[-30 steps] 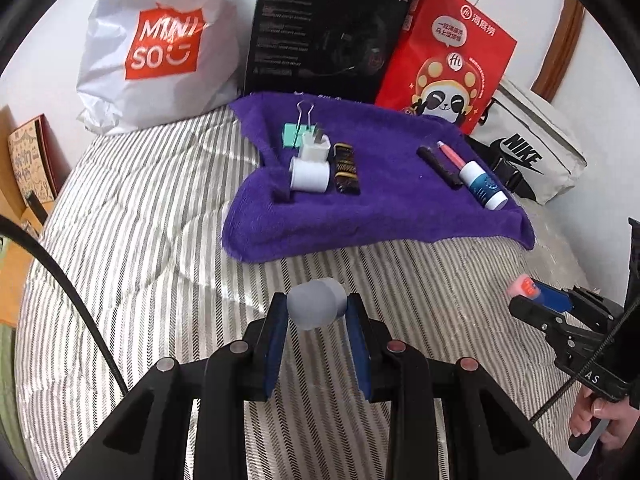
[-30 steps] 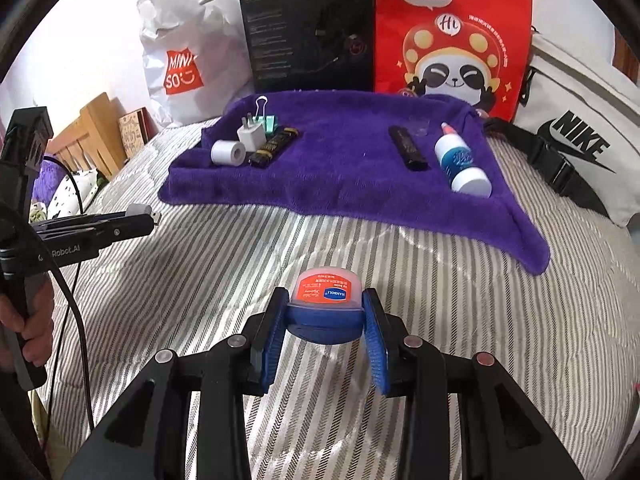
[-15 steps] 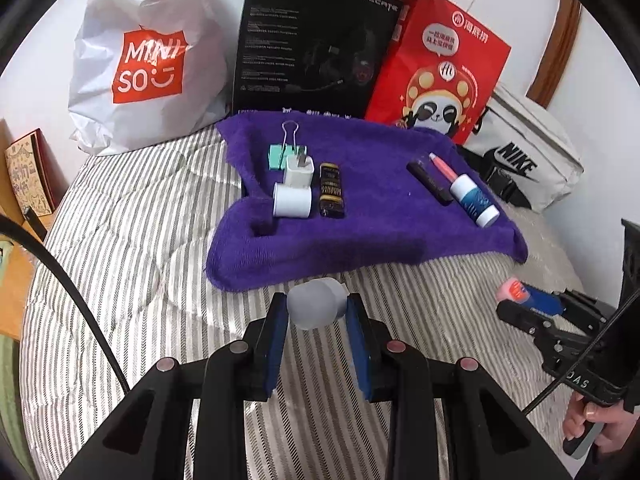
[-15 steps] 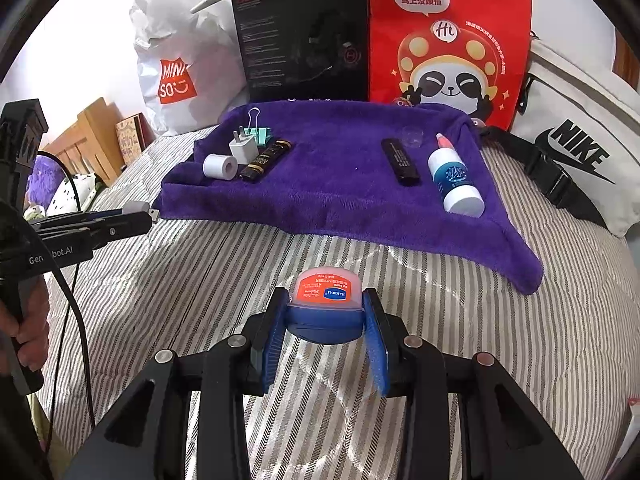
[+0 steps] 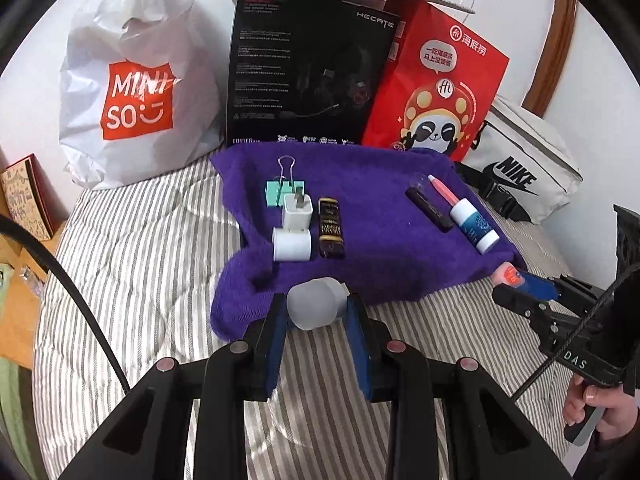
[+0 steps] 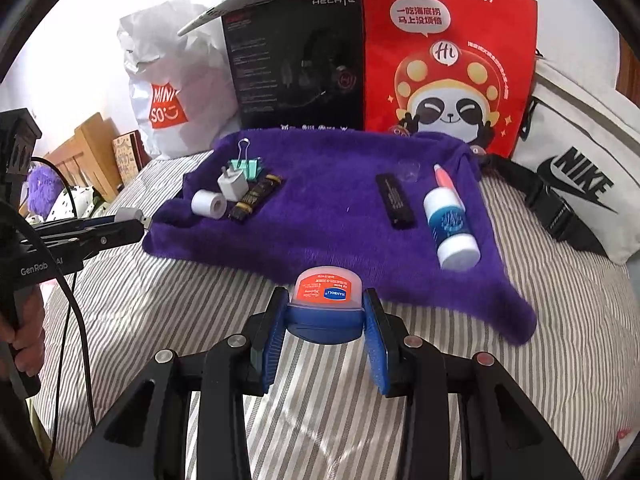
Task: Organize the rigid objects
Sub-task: 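Carry the Vaseline tin to the towel with the right while the left carries the USB drive, then set the tin by the black stick with the right while the left lowers the drive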
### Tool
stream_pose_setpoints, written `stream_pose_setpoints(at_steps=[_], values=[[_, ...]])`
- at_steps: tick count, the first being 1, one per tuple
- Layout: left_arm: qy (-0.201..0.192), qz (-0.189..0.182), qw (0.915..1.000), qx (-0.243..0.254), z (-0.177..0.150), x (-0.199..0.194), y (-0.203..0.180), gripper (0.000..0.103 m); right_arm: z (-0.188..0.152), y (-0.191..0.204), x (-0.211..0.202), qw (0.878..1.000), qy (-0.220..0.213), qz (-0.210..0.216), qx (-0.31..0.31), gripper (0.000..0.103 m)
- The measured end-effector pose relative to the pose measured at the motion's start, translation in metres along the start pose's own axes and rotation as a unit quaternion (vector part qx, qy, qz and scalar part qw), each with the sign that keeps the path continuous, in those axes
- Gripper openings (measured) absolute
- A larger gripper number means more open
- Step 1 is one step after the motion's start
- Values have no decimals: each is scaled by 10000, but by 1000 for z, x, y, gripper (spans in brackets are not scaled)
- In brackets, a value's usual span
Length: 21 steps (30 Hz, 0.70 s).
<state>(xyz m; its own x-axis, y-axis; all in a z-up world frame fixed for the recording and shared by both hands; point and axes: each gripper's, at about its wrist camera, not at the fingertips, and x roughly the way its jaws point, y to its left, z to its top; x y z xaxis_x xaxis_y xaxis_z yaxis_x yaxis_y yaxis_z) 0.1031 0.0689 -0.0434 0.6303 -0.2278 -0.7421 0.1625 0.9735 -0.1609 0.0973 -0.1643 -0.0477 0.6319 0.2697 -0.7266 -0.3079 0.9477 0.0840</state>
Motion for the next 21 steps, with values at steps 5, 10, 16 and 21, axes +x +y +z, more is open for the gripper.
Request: stream_pose_setpoints(at_steps=[5,10,16,21], values=[[16,45,10000,0,12,8,4,28,18,-11,8,9999,-71,-17,83,37],[42,31,10000,-44,18,19,8,28,36,-27,28,9998,69,-73,197,37],[101,-22,9999,-88,22,32,12,28,46,-47,63,9982,464,-80,370,37],[140,-68,9998,-94,25,39,14,28,47,-55,87,9955,803,-88,493,37]])
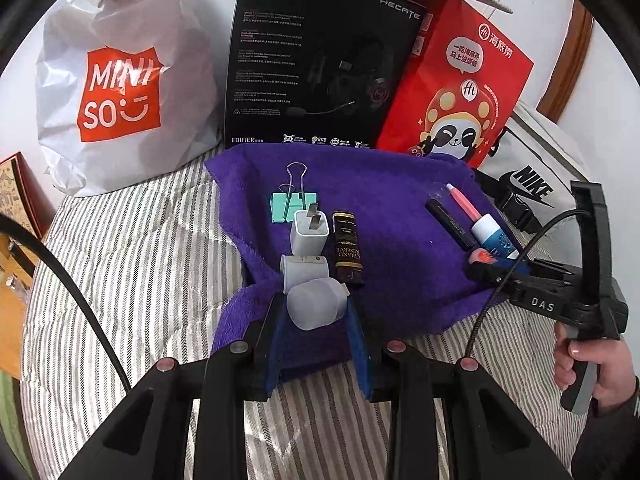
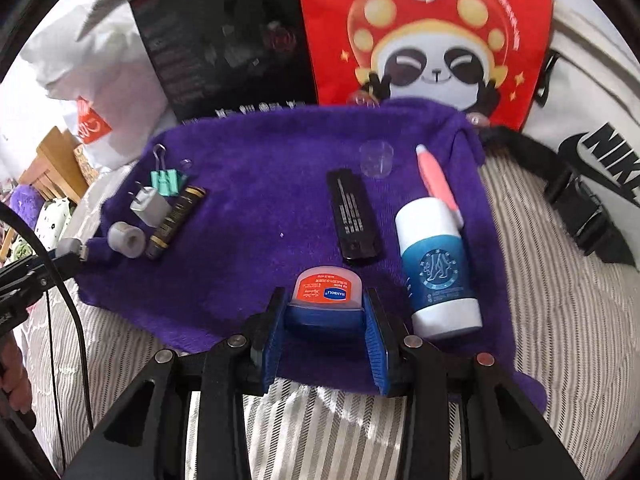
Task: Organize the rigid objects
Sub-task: 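Set the tin by the black stick with the right while the left lowers the drive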
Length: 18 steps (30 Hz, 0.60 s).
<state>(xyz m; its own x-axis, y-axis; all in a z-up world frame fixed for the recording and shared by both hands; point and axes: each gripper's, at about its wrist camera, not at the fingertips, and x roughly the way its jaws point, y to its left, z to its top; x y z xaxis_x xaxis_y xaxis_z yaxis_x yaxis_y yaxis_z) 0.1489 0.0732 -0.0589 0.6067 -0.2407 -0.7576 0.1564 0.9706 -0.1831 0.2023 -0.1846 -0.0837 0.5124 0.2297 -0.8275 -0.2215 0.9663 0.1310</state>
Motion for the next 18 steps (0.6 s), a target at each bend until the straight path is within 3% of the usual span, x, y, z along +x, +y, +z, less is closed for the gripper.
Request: stream_pose_setpoints(at_steps=[13,18], values=[[288,-137,9995,52,3,27,-10,28,6,1,11,9998,132,-112,-76,38],[412,-134,9991,30,2,36,-11,28,7,-2,10,9998,142,90,-76,47]])
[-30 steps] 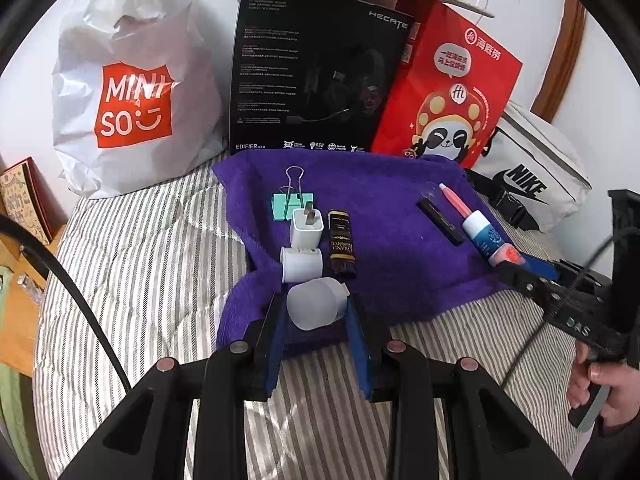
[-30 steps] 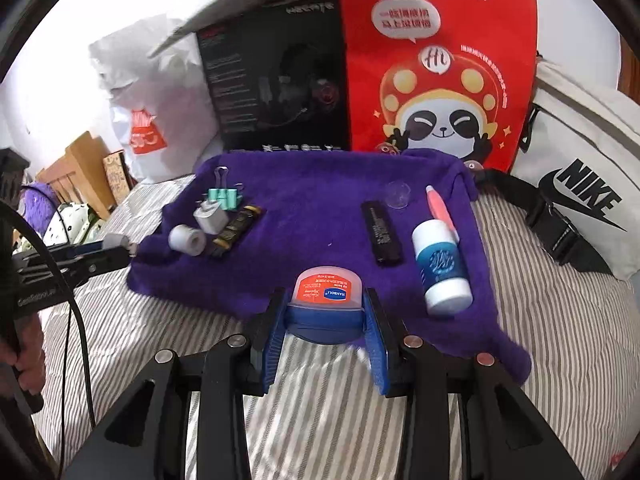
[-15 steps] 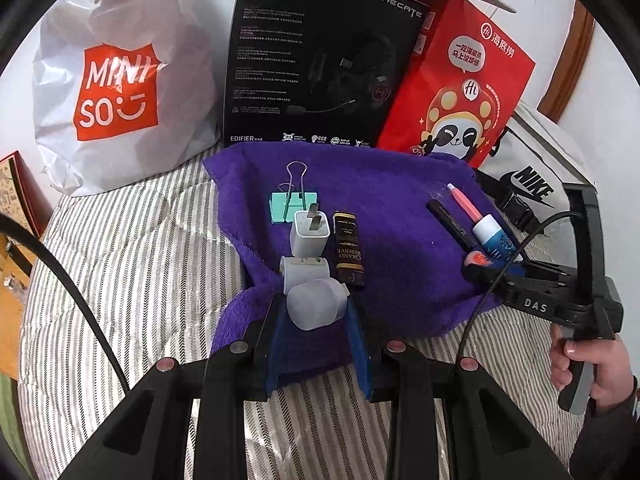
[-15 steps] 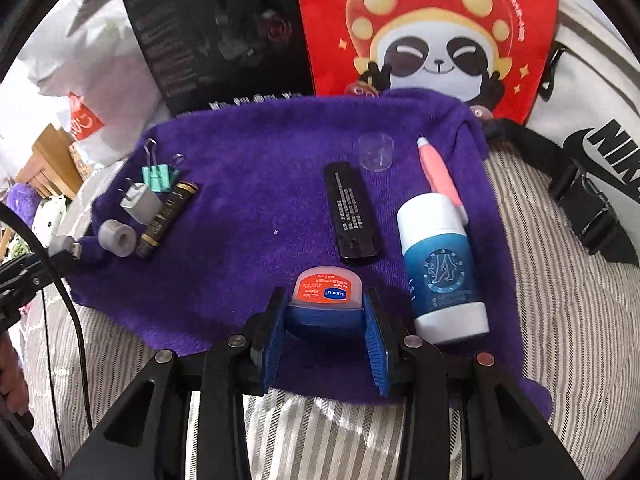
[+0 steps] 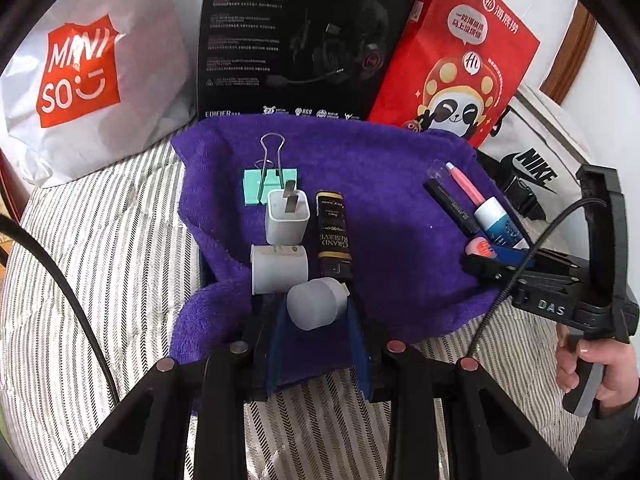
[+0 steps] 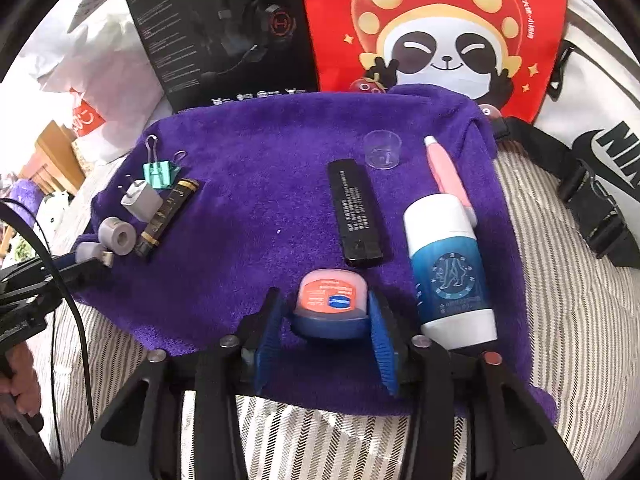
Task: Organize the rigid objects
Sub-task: 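Set the tin by the black stick with the right while the left lowers the drive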
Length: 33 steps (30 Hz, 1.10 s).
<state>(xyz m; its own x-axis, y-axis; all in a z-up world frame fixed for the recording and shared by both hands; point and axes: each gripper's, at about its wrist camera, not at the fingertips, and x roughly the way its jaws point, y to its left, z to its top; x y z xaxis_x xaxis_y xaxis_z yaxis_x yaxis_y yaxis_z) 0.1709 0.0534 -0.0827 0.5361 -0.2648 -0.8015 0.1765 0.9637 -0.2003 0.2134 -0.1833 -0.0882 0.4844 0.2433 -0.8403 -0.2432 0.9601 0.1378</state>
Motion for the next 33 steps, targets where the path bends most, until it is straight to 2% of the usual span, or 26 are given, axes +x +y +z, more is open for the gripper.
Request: stream_pose_setpoints(at_steps=[8,18,27,33], values=[[163,67,9998,37,2,6,-2,28,-1,-3,-2,9999,41,96,88,50],[512,278,9982,148,9,25,-9,28,-13,-6,-27,9996,-178,126,175,52],[611,396,9971,216,9,30,-13,28,-17,-7,-47,9992,-341,119,155,53],[775,392,9960,213,11,30,-13,34,-22,-7,-56,9989,-403,166,183,53]])
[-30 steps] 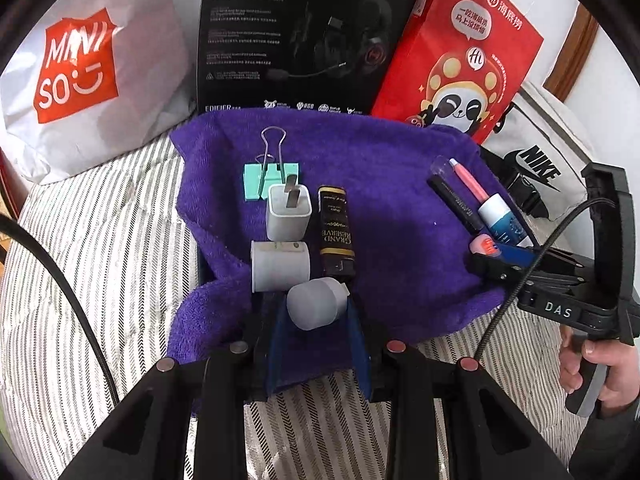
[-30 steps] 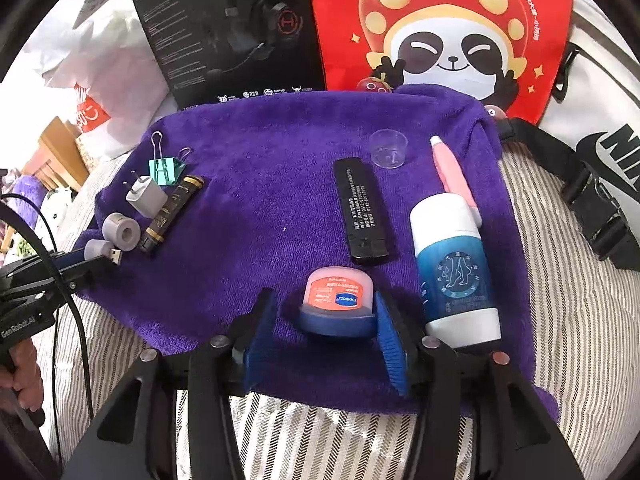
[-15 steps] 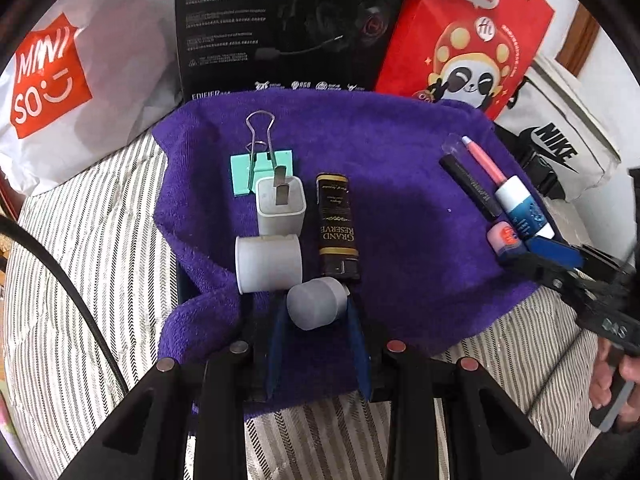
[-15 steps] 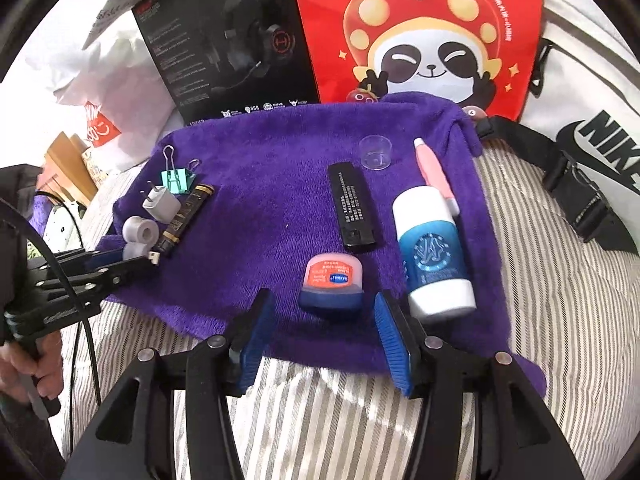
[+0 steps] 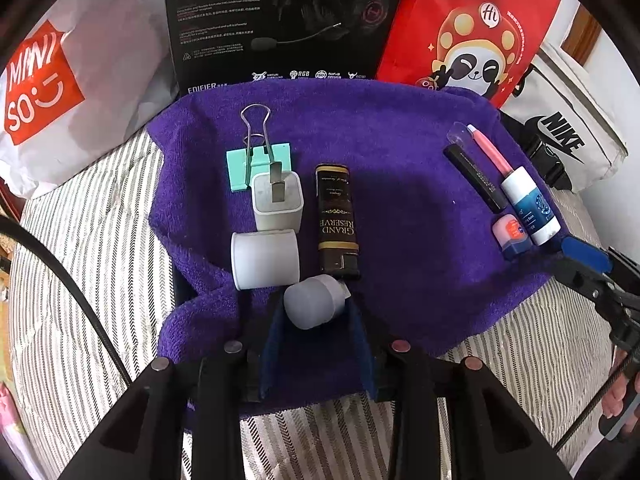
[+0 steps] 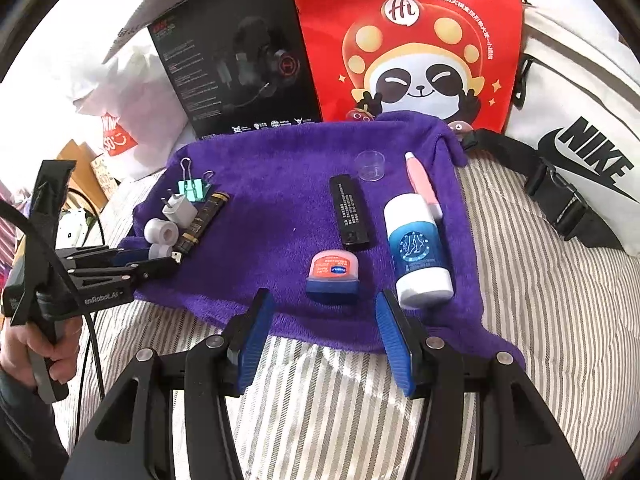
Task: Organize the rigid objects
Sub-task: 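Set the tin by the black stick with the right while the left lowers the drive, then open both grippers and pull them back from the towel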
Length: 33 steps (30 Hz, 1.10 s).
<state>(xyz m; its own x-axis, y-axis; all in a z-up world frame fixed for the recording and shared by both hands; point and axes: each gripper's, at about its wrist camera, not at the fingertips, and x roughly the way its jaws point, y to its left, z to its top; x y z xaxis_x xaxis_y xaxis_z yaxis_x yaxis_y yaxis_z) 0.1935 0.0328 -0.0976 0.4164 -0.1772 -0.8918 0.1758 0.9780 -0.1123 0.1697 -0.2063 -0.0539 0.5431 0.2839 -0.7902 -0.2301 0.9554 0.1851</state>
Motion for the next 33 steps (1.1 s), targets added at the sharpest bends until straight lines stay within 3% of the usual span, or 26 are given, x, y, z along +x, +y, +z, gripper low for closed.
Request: stream_pose_setpoints(at_steps=[3,6,10,15,17,20,25,28,33], values=[[20,100,9999,-113,-2,-4,4,45,-5,1,-4,10000,-10,16,25,53],[-5,88,9998,-165,-6,-11,5,48,-9,1,-7,10000,-8,-1,60,56],[-101,205,9997,-120,-13,-25,1,59,-13,5,-13,9999,-50,-113,0,62],[-266,285,9991,-142,-27,-47,-7,75,-16,11,-22,9996,-23,-279,-86,72],[-349,516,9980,-81,-37,-58,-13,82,-18,14,-28,9990,-49,-437,-127,83],[-422,704,9966,-51,-49,-73,-21,88,-21,19,-36,9983,-80,-563,-155,88],[-624,715,9953,-177,-66,-102,-28,102,-28,28,-53,9983,-96,-567,-52,95],[-796,661,9940,-362,-74,-122,-31,103,-33,33,-61,9985,-62,-549,31,103],[-1095,561,9908,-564,-85,-156,-36,103,-43,42,-80,9983,-58,-574,98,103]])
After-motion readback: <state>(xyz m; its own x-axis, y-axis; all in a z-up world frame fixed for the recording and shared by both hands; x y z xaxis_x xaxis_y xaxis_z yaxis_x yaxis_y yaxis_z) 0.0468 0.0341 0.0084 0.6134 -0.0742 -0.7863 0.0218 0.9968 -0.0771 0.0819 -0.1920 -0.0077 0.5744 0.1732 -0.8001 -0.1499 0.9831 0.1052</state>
